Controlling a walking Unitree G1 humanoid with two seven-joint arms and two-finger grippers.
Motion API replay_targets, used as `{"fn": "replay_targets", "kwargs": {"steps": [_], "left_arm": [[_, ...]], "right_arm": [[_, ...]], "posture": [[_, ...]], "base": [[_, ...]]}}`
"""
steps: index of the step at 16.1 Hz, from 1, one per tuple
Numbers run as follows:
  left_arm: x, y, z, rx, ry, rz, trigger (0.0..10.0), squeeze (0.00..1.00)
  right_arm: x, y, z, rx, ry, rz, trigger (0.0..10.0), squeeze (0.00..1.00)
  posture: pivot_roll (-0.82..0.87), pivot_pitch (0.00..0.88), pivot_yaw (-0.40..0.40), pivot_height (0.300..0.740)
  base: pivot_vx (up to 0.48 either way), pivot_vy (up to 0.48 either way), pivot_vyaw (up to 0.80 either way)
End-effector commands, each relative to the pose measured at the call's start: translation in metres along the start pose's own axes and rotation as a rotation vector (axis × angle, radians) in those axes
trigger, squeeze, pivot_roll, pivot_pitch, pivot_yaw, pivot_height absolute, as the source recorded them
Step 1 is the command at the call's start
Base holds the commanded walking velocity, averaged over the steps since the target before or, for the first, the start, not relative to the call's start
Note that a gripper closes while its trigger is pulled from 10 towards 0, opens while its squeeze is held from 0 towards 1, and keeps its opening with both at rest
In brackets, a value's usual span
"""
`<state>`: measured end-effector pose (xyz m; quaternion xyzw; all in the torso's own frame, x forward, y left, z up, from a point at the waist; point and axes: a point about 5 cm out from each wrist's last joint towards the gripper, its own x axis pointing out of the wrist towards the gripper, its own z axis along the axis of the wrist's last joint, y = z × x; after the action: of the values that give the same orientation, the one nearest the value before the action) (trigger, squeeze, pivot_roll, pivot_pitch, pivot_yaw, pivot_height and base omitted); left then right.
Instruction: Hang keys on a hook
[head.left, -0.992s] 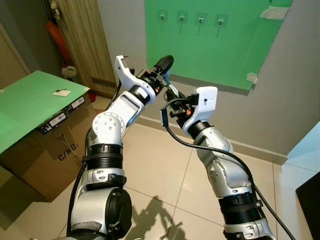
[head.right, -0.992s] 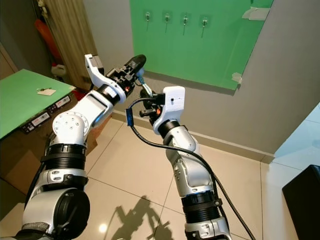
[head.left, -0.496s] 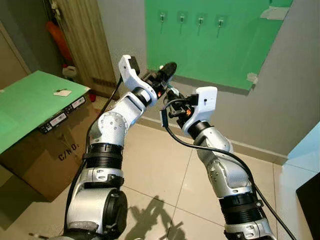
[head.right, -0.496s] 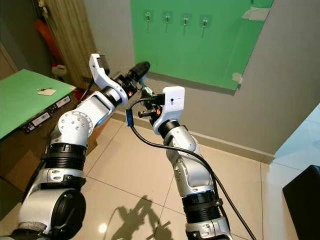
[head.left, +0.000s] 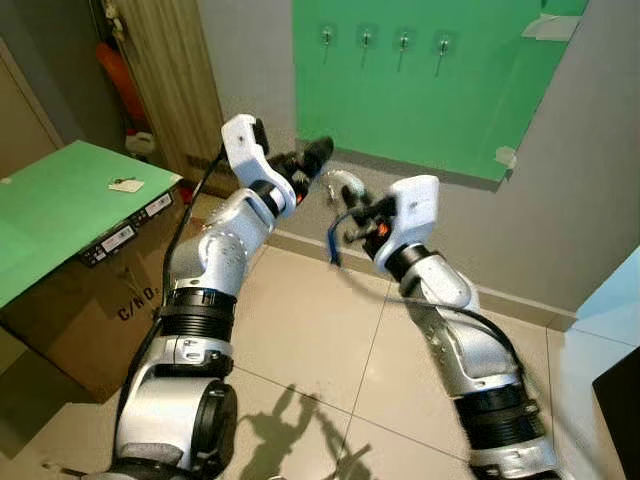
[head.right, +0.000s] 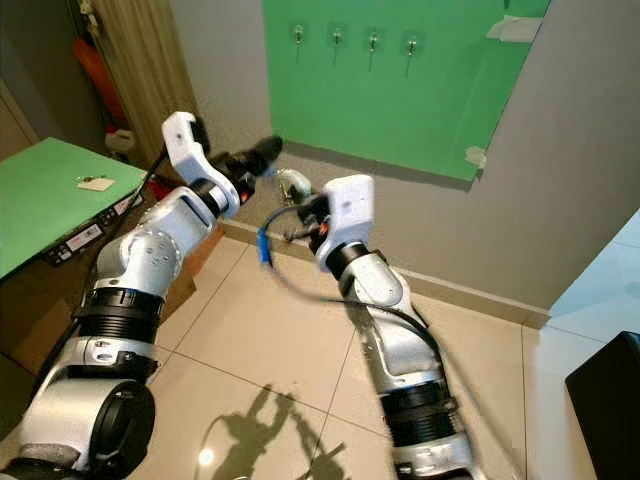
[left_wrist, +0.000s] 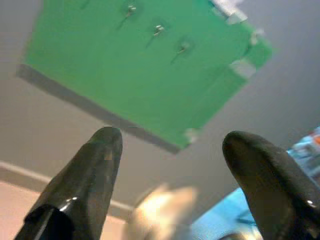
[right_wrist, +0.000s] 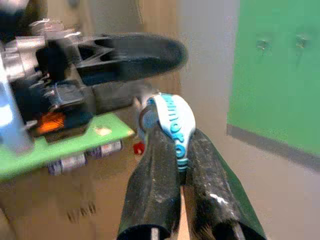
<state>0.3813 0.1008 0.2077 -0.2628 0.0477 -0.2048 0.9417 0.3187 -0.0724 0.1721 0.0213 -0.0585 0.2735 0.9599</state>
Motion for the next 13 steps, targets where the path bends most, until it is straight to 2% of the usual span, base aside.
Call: {"fn": "replay_targets", "kwargs": {"steps": [1,3,5,8,9,10,11,12,13], "left_arm": [[-0.002,0.009,-0.006,0.049,0.019,0.046,10.0,1.00],[-0.002,0.009,-0.006,0.058,0.018,0.047,10.0,1.00],[-0.002,0.008,-0.007,0.085,0.020,0.038,10.0,1.00],[-0.004,0.012,-0.011,0.165,0.039,0.052,10.0,1.00],[-0.006,0.017,-0.021,0.306,0.087,0.072,10.0,1.00],[-0.010,0.020,-0.030,0.391,0.131,0.079,10.0,1.00],[-0.012,0.022,-0.035,0.429,0.153,0.083,10.0,0.88],[-0.014,0.024,-0.038,0.451,0.166,0.086,10.0,0.00],[-0.017,0.028,-0.042,0.499,0.174,0.100,10.0,0.00]], "right_arm": [[0.000,-0.001,-0.001,-0.071,0.018,0.043,0.0,0.00],[0.000,-0.004,-0.001,-0.058,0.017,0.033,0.0,0.00],[0.000,0.001,-0.003,-0.068,0.025,0.058,0.0,0.00],[0.002,0.007,-0.004,-0.207,0.052,0.161,0.0,0.00],[0.003,0.001,-0.003,-0.304,0.063,0.167,0.0,0.00],[0.003,-0.007,-0.004,-0.344,0.066,0.136,0.0,0.00],[0.003,-0.011,-0.004,-0.356,0.064,0.110,0.0,0.00],[0.003,-0.013,-0.005,-0.397,0.061,0.094,0.0,0.00],[0.002,-0.014,-0.006,-0.462,0.051,0.073,0.0,0.00]], "posture": [[-0.12,0.000,0.085,0.740],[-0.12,0.000,0.082,0.740],[-0.12,0.000,0.080,0.740],[-0.12,0.000,0.079,0.740],[-0.12,0.000,0.077,0.740],[-0.12,0.000,0.073,0.740],[-0.12,0.000,0.073,0.740],[-0.11,0.000,0.071,0.740],[-0.11,0.000,0.073,0.740]], "base": [[0.000,0.000,0.00],[0.000,0.000,0.00],[0.000,0.000,0.00],[0.000,0.000,0.00],[0.000,0.000,0.00],[0.000,0.000,0.00],[0.000,0.000,0.00],[0.000,0.000,0.00],[0.000,0.000,0.00]]}}
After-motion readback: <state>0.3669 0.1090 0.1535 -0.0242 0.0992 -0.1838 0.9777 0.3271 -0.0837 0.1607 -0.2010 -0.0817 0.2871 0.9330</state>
